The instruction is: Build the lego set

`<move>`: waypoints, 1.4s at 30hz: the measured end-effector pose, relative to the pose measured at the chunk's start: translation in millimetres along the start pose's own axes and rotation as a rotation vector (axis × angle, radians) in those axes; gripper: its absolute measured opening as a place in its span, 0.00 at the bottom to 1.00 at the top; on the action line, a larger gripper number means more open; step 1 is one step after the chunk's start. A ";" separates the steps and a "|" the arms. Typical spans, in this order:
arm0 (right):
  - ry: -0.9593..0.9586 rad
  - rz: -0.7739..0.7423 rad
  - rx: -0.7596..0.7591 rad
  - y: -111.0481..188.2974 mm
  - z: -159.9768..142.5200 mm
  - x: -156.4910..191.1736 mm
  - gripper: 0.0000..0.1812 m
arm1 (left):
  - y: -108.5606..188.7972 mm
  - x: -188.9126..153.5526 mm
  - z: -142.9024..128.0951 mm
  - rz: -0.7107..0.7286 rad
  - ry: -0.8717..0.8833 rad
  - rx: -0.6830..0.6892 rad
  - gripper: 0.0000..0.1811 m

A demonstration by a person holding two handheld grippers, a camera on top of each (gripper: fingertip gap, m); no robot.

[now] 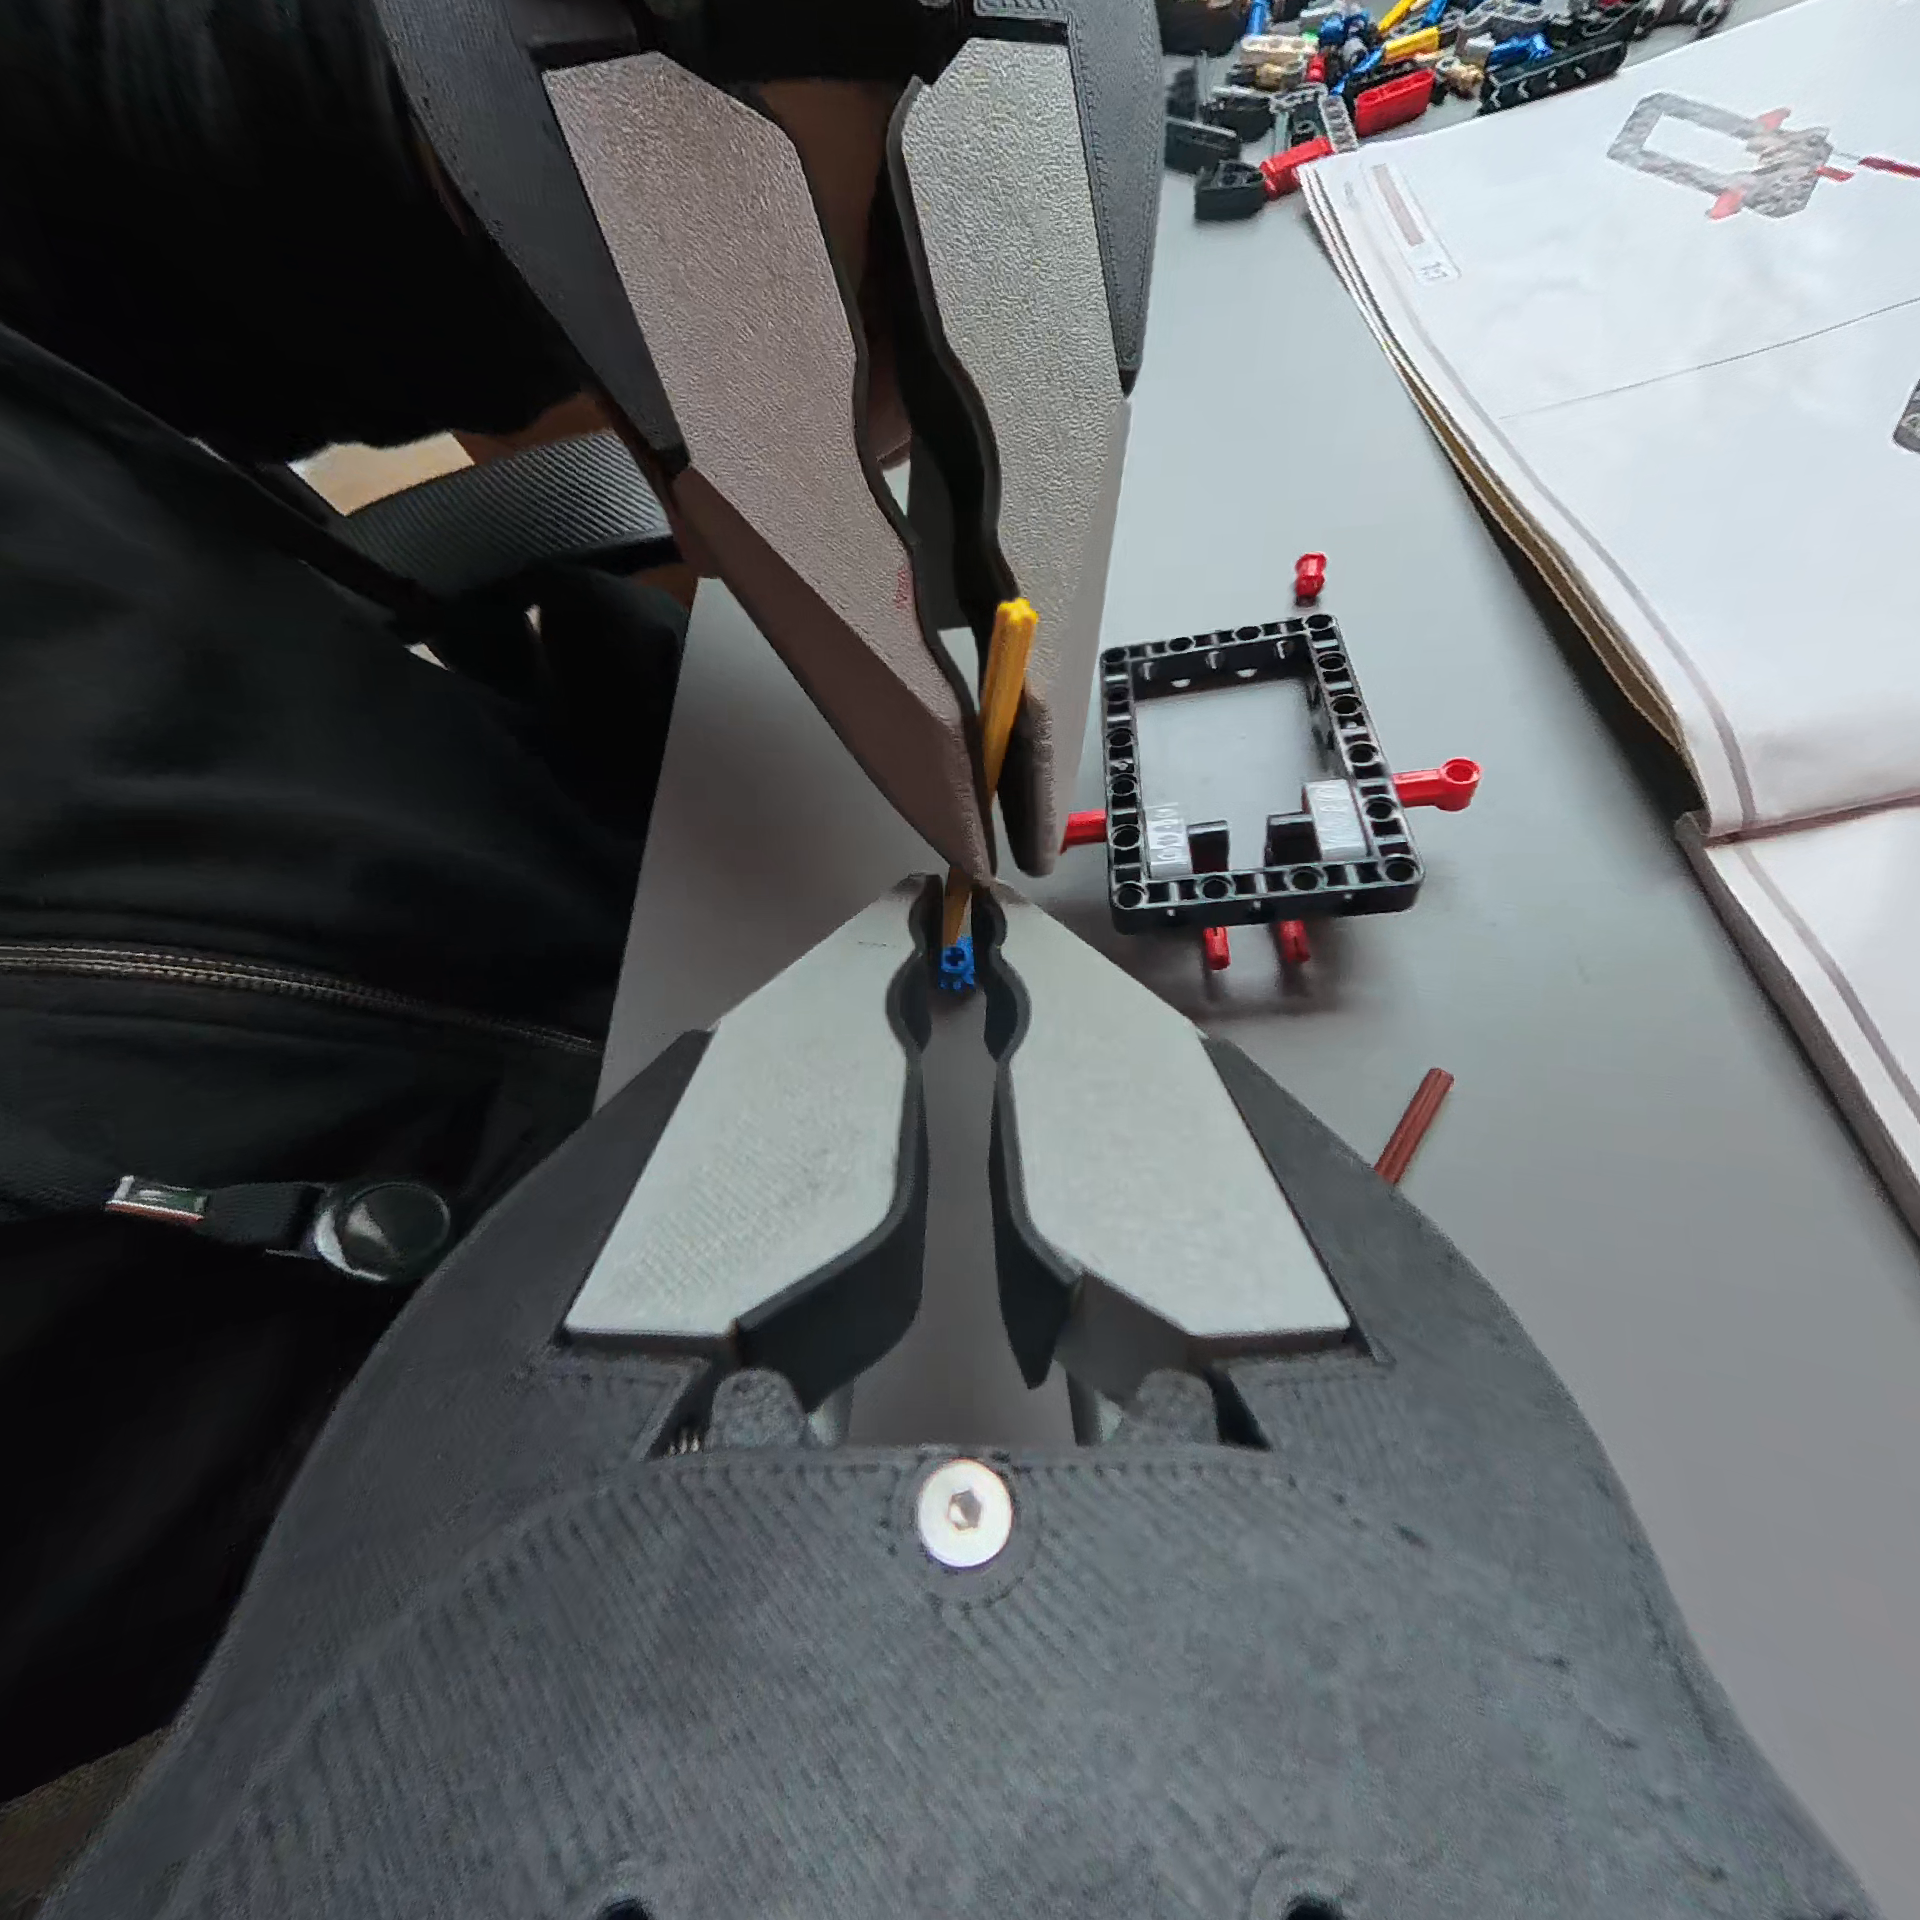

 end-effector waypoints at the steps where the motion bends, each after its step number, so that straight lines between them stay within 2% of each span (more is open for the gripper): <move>1: 0.017 -0.020 0.008 -1.5 -0.8 -0.5 0.01 | -1.4 0.3 -1.6 0.007 0.008 -0.002 0.01; 12: 0.067 -0.072 0.027 -6.4 -5.0 0.4 0.01 | 0.7 -4.4 -10.0 0.061 0.028 -0.036 0.01; 15: 0.075 -0.070 0.025 -7.1 -4.9 1.4 0.01 | 3.7 -6.5 -9.0 0.065 0.019 -0.032 0.06; 25: 0.122 0.038 0.007 -6.2 -4.5 4.0 0.01 | 13.5 -10.4 -5.9 0.053 -0.016 -0.076 0.01; 28: 0.124 0.048 0.004 -4.1 -2.0 3.2 0.01 | 14.0 -9.8 -4.6 0.096 -0.006 -0.114 0.01; 36: 0.206 -0.075 0.045 -8.8 -3.5 4.7 0.01 | 6.9 -13.8 -7.2 0.221 0.038 -0.125 0.01; 42: 0.204 -0.076 0.016 -4.5 -0.4 7.5 0.03 | 10.4 -15.3 -3.9 0.315 0.087 -0.203 0.01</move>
Point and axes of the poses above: each gripper's, where its closed fingertips meet, y back along the fingers, z out of its top, x = y × z across the jaws, the point moved 5 cm from there along y, back along the fingers, and after that the axes turned 15 degrees about -y, right-handed, at the moved point
